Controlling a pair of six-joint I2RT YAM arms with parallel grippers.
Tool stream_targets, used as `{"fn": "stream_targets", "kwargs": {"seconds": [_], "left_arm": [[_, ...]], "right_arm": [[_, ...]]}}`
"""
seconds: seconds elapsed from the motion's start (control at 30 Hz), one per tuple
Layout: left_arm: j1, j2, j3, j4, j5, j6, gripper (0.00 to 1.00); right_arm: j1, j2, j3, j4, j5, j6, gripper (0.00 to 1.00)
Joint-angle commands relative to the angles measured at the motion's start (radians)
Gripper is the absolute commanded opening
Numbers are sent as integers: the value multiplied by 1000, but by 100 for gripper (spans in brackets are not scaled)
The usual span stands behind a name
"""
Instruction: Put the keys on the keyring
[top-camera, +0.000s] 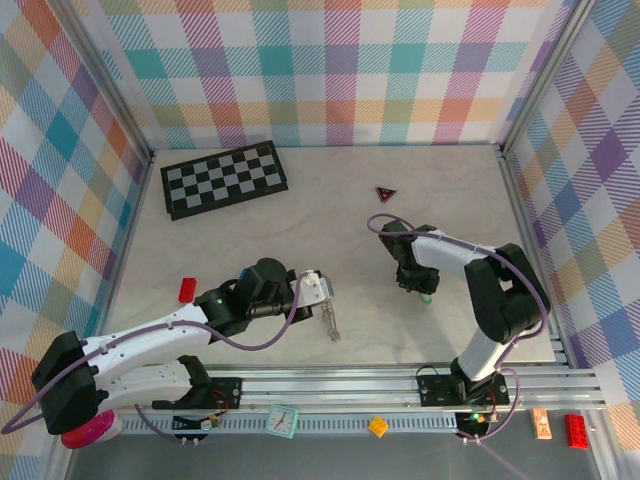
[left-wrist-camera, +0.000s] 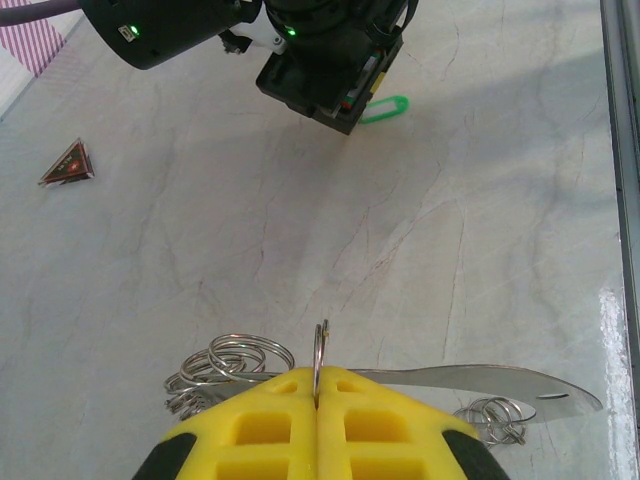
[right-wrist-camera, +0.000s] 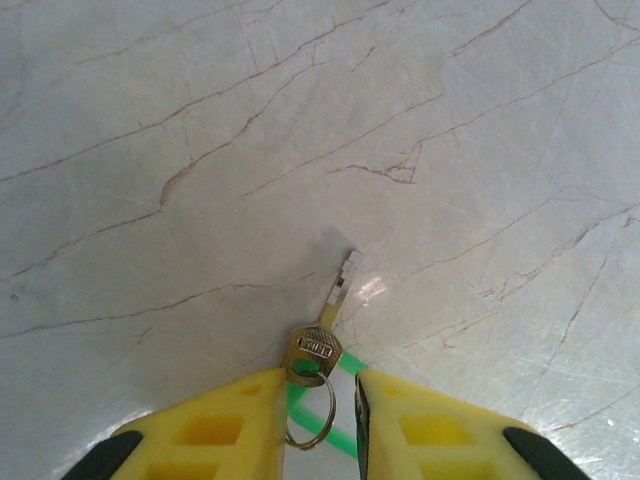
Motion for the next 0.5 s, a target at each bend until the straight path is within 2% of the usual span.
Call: {"fn": "stream_targets", "kwargs": {"seconds": [0.0,0.47], "left_arm": [[11,-14,34,25,29,19,0],[10,-16,29,28,25,26,0]], "right_arm": [[6,-32,14,-13,-10,29,24],[6,-24,15,-10,-13,40,17]]}}
